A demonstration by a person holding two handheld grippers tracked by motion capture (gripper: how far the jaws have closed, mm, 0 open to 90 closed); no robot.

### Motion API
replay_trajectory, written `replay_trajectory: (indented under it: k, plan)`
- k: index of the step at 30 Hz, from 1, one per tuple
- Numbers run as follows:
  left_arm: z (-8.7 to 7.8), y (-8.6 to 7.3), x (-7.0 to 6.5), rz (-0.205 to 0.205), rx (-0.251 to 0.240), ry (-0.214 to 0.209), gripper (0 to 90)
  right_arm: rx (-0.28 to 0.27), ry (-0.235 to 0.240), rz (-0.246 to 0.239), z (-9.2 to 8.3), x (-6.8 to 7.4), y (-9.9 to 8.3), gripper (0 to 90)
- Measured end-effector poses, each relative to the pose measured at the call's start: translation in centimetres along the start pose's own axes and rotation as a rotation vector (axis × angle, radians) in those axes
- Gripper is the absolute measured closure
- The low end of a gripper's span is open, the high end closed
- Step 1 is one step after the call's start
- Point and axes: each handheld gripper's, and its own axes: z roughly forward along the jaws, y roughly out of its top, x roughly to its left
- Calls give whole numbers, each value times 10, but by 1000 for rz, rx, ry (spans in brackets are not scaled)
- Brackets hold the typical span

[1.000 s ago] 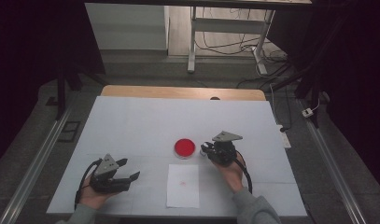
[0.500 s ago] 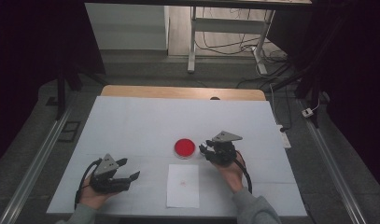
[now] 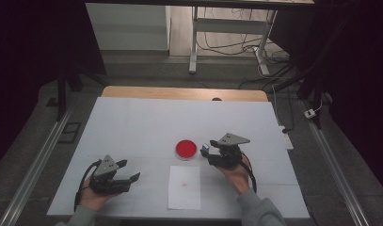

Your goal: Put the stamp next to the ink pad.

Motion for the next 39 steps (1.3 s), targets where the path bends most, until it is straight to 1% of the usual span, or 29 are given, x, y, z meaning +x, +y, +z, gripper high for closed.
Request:
replay_trajectory:
  k: [7, 11, 17, 20, 21, 27, 30, 32, 34, 35, 39]
  plan:
    - [-1, 0, 0, 0, -3, 0, 283, -27, 0, -35, -19, 2, -6, 409]
    - [0, 0, 0, 2, -1, 1, 283, -40, -1, -45, -32, 1, -12, 408]
    - [1, 0, 0, 7, 0, -2, 283, -37, -3, -54, -50, -1, -22, 408]
    - [1, 0, 0, 9, 3, -5, 283, -33, -11, -50, -59, -3, -30, 408]
    - [1, 0, 0, 11, 3, -5, 283, -39, -12, -46, -62, -4, -33, 408]
    - [2, 0, -2, 16, 3, -6, 283, -26, -38, -41, -83, -10, -47, 409]
    - [3, 1, -3, 19, 7, -7, 282, -27, -41, -28, -91, -14, -54, 410]
    - [3, 1, -3, 21, 8, -7, 282, -31, -44, -20, -95, -17, -58, 410]
    - [3, 1, -3, 21, 7, -6, 282, -21, -46, -17, -98, -20, -61, 411]
    - [3, 1, -3, 21, 7, -6, 282, -23, -54, -13, -99, -21, -62, 411]
    - [3, 1, -3, 19, 5, -6, 282, -17, -50, -10, -102, -24, -65, 412]
